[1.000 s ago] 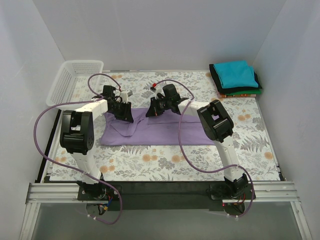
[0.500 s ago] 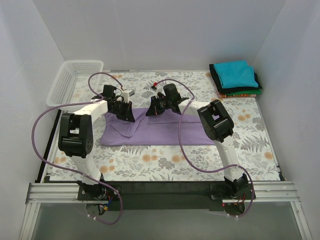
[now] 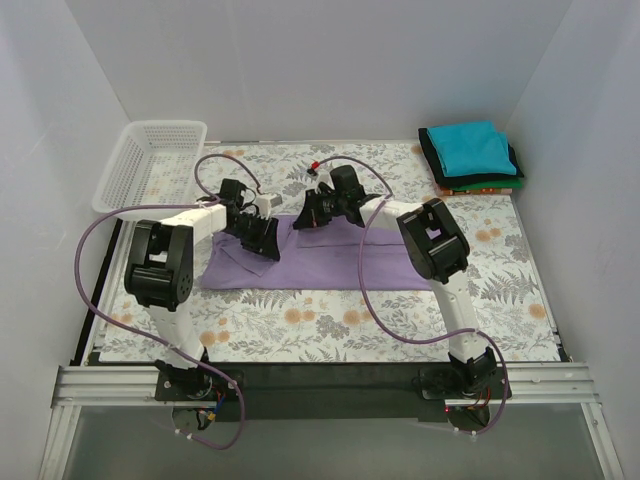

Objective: Fold and stack the t-shirts
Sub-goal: Fold the tshirt

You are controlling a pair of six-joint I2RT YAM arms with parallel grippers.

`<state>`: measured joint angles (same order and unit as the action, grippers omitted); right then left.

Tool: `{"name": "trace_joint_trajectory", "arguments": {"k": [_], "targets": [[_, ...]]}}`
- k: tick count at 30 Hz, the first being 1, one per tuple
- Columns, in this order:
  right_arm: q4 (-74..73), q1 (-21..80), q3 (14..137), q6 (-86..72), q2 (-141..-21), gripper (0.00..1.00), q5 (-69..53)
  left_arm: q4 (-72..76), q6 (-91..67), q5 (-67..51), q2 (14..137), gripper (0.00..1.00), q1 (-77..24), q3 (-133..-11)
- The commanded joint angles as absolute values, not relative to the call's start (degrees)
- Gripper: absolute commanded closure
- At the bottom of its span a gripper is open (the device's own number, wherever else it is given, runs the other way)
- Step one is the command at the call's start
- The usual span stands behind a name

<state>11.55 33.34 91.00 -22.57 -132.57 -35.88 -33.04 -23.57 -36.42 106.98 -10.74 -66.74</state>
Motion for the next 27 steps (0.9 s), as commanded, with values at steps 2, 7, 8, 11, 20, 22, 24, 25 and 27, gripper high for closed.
{"name": "trace_joint_trajectory", "arguments": {"k": [2, 7, 8, 11, 20, 22, 24, 25, 27], "targets": [[13.9, 31.6, 90.1, -21.7, -128.9, 0.77, -37.6, -36.9, -22.4, -35.7, 104.6, 0.57, -12.0, -68.5], [6.9, 28.1, 88.1, -13.5, -119.7, 0.42, -38.7, -40.0, -25.8, -36.9, 95.9, 0.41, -9.1, -70.5], [2.5, 27.4, 88.0, -9.4, -116.9, 0.40, -38.1, -40.3, -26.8, -36.3, 93.0, 0.38, -9.1, -70.1], [-9.6, 25.0, 89.6, -0.8, -113.0, 0.39, -35.7, -39.6, -28.4, -35.1, 87.9, 0.08, -9.1, -67.4], [-40.0, 22.8, 90.1, 30.5, -110.5, 0.55, -13.1, -37.9, -40.2, -19.7, 88.3, 0.06, -9.4, -62.1], [-40.3, 22.2, 86.2, 32.7, -110.4, 0.59, -9.9, -37.4, -41.7, -18.5, 88.9, 0.06, -9.8, -61.4], [-40.3, 22.0, 84.0, 34.9, -111.2, 0.61, -5.7, -36.6, -42.9, -15.4, 90.2, 0.06, -11.1, -61.0], [-40.3, 21.7, 83.5, 35.6, -111.6, 0.61, -4.8, -36.3, -43.2, -14.3, 90.6, 0.05, -11.5, -61.2], [-40.3, 21.4, 82.6, 36.8, -113.7, 0.63, -2.4, -36.2, -44.5, -11.9, 92.7, 0.05, -12.2, -61.7]]}}
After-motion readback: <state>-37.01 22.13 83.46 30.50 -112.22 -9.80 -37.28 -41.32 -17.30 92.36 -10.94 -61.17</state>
